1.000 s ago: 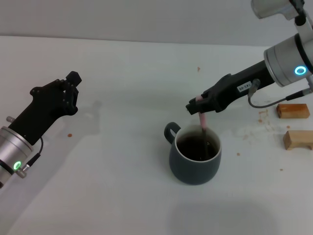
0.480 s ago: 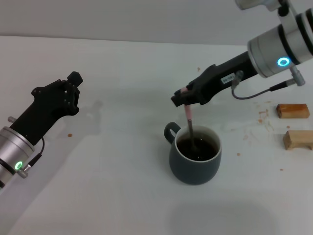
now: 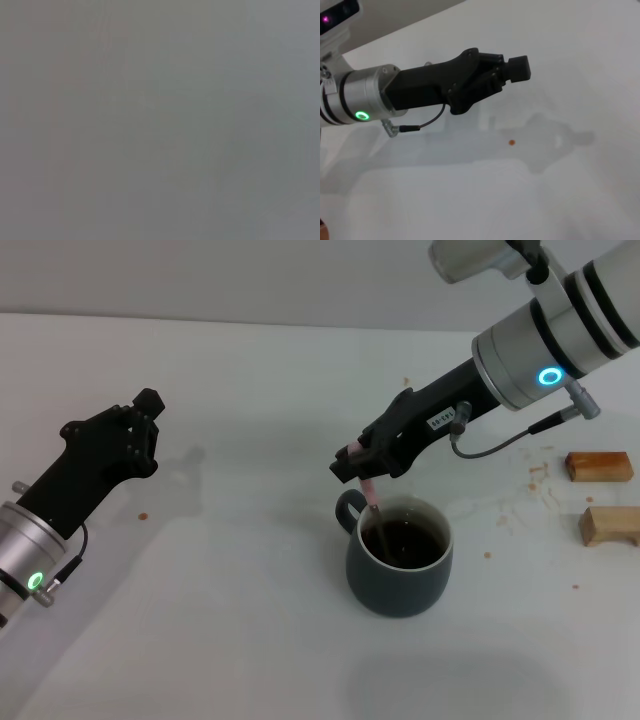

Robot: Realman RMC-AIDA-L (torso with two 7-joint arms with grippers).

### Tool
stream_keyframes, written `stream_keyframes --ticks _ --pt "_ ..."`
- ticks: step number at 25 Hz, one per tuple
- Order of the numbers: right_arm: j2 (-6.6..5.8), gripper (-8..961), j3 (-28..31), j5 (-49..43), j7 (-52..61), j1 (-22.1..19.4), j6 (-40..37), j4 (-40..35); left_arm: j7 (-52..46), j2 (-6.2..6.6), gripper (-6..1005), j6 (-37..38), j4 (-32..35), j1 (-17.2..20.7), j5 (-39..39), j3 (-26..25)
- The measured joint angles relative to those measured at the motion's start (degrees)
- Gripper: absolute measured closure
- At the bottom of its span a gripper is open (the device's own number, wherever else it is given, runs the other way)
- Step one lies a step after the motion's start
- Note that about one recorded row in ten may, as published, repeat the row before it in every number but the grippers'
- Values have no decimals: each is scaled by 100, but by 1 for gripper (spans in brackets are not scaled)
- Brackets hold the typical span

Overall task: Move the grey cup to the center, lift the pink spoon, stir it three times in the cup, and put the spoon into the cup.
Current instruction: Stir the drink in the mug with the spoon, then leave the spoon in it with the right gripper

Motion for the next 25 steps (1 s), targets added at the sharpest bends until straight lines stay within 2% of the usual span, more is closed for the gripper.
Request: stream_keyframes --ticks 13,18,25 --pt "-54 733 71 -9 -1 -303 -311 -270 0 -33 900 -110 18 -70 0 -7" --pt "-114 730 116 -3 41 -474 -309 -356 -3 -40 899 -125 18 -92 0 -7" --pt "-117 726 310 4 21 -570 -122 -364 -33 -30 898 -129 17 -93 19 -7"
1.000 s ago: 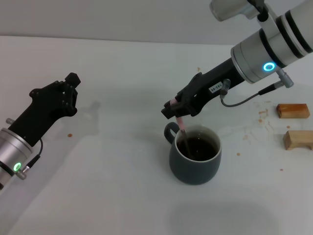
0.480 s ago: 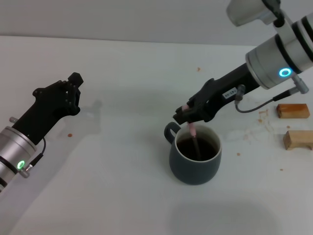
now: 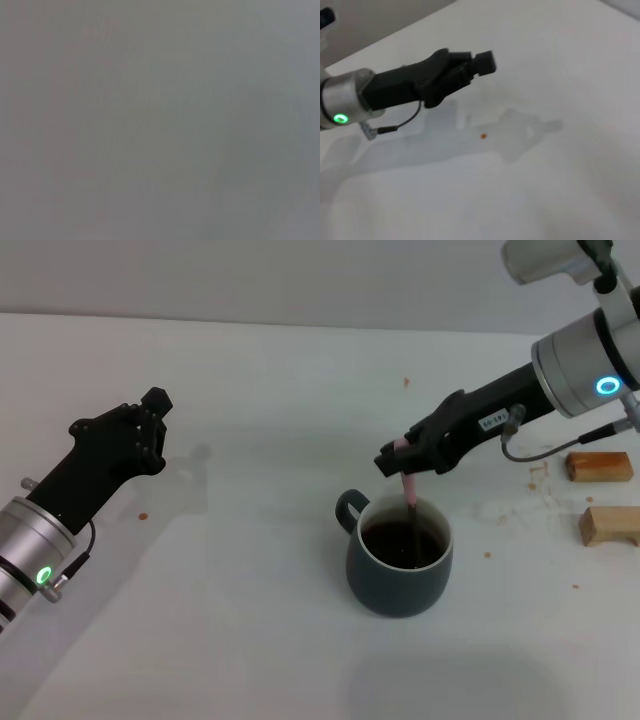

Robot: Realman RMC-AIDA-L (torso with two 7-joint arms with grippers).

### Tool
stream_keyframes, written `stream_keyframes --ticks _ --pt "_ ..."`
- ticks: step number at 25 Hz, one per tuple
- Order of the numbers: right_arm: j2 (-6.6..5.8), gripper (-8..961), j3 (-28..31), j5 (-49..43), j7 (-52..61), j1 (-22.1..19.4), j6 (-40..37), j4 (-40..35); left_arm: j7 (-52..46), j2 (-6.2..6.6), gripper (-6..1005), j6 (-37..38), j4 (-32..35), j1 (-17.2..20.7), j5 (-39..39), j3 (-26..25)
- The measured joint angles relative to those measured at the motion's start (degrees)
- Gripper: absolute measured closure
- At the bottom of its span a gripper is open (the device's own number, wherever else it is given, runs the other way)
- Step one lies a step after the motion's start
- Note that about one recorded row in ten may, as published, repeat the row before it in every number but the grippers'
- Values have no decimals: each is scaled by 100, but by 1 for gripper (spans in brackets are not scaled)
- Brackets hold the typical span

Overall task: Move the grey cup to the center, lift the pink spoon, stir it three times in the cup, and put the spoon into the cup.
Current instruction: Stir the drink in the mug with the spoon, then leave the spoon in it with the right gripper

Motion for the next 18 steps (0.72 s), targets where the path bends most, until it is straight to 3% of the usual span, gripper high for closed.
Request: stream_keyframes --ticks 7,18 --pt "79 722 -42 93 -61 6 395 8 -8 -4 897 0 0 14 0 0" --pt "84 716 -46 381 -179 13 381 60 4 -8 895 17 0 85 -22 0"
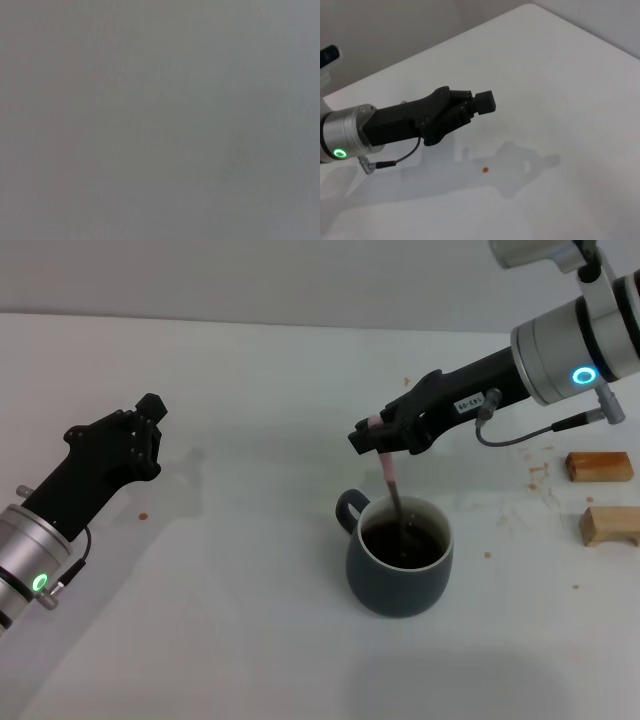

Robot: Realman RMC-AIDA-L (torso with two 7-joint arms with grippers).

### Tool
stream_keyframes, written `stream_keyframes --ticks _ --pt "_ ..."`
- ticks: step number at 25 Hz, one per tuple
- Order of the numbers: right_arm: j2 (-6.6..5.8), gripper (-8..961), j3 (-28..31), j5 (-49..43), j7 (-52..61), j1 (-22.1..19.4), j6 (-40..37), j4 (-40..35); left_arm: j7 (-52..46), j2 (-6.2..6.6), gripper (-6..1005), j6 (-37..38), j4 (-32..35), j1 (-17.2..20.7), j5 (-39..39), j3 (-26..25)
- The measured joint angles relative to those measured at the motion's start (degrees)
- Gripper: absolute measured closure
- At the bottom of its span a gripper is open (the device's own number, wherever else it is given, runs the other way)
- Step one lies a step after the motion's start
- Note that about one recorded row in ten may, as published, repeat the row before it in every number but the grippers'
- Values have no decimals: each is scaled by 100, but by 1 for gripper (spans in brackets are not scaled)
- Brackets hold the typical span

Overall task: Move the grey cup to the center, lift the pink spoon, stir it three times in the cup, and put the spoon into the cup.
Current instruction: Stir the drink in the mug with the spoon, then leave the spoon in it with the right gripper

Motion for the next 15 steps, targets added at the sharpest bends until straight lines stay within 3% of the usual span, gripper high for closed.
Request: stream_keyframes --ticks 8,15 --pt "-2 712 48 16 44 -127 42 -11 11 5 894 -11 0 -2 1 0" --pt "-2 568 480 190 -28 -376 145 -134 -15 26 893 27 0 19 3 -1"
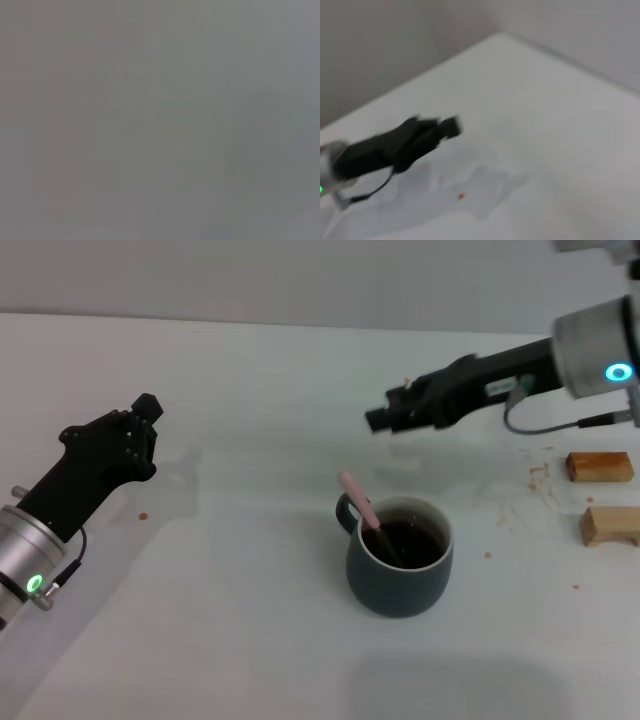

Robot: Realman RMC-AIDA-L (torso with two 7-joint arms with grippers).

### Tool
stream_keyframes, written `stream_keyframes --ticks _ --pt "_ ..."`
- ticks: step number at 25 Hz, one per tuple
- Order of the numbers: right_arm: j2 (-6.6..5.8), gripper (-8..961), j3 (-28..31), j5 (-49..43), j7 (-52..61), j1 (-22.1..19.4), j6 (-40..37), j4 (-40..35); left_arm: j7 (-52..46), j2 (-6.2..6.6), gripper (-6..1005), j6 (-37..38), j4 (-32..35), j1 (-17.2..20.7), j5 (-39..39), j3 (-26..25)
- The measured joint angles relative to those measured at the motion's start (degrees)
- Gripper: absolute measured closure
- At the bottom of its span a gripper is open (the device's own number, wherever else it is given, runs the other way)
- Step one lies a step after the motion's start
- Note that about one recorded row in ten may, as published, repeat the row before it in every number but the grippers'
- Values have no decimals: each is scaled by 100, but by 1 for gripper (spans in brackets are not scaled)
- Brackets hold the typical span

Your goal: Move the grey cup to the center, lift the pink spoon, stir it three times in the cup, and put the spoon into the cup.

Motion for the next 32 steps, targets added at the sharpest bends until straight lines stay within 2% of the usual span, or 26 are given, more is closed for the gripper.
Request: stream_keyframes --ticks 4,8,12,14,16,18,20,23,27,32 --pt "1 486 306 785 -580 -624 251 -321 -16 36 892 132 -26 132 -2 -144" --pt "14 487 433 2219 -1837 -1478 621 -389 -18 57 891 316 -39 256 -1 -345" --pt "46 487 514 4254 -3775 -2390 774 60 1 109 891 584 -20 398 -1 -553" --pt "71 487 519 5457 -4967 -2818 741 519 53 213 890 946 -13 645 0 -1024" --pt "75 486 521 6678 -6051 -3099 649 1082 53 260 890 1138 -36 837 -2 -1449" --pt "60 486 542 8073 -7076 -3288 429 1806 53 272 890 1251 -47 983 0 -1791" --pt "52 487 605 9159 -7839 -3349 211 2492 63 234 889 1346 -52 1111 -5 -2188" --pt "50 487 726 10149 -8561 -3308 -1 3259 168 65 889 1427 -62 1253 -6 -2835" --pt "64 487 782 10707 -8996 -3182 -73 3801 442 -107 888 1487 -67 1291 -1 -3360" --pt "68 487 849 10762 -9021 -3113 -81 3952 579 -124 750 1576 -69 1298 2 -3408"
